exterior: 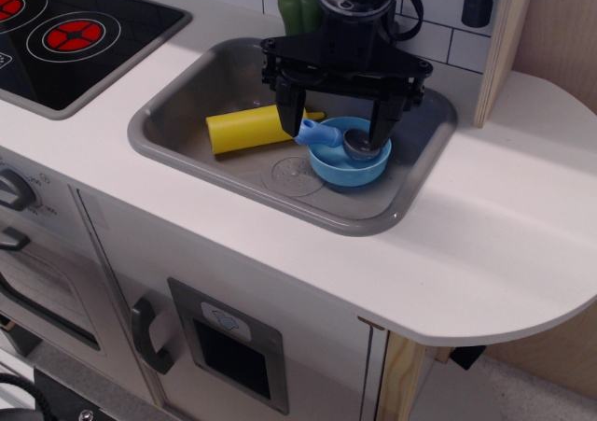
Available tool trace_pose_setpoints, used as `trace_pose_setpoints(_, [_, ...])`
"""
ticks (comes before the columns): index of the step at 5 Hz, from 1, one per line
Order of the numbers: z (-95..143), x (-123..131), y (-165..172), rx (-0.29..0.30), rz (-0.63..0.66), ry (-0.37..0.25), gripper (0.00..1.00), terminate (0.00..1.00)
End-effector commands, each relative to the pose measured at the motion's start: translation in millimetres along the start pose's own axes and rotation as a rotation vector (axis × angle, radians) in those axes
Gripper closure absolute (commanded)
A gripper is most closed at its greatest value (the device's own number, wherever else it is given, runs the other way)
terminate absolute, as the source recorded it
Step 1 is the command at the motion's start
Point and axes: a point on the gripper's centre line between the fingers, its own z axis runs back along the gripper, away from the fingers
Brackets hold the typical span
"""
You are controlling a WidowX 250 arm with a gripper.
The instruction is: Take spoon out of bowl sink
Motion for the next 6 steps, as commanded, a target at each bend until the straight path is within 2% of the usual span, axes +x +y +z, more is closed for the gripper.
trace_pose_setpoints(1, [0, 0, 0, 0.0, 0.0, 0.0, 0.0, 0.0])
trace_pose_setpoints(2, [-7, 19, 9, 0.013, -0.252, -0.069, 0.0, 0.0])
trace_pose_setpoints(4, [-18, 59, 37, 0.0, -0.766, 0.102, 0.0, 0.0])
trace_pose_setpoints(5, [-30, 76, 41, 0.038, -0.976, 0.213, 0.0, 0.0])
trace_pose_setpoints(6, [-37, 80, 47, 0.016, -1.06, 0.179, 0.0, 0.0])
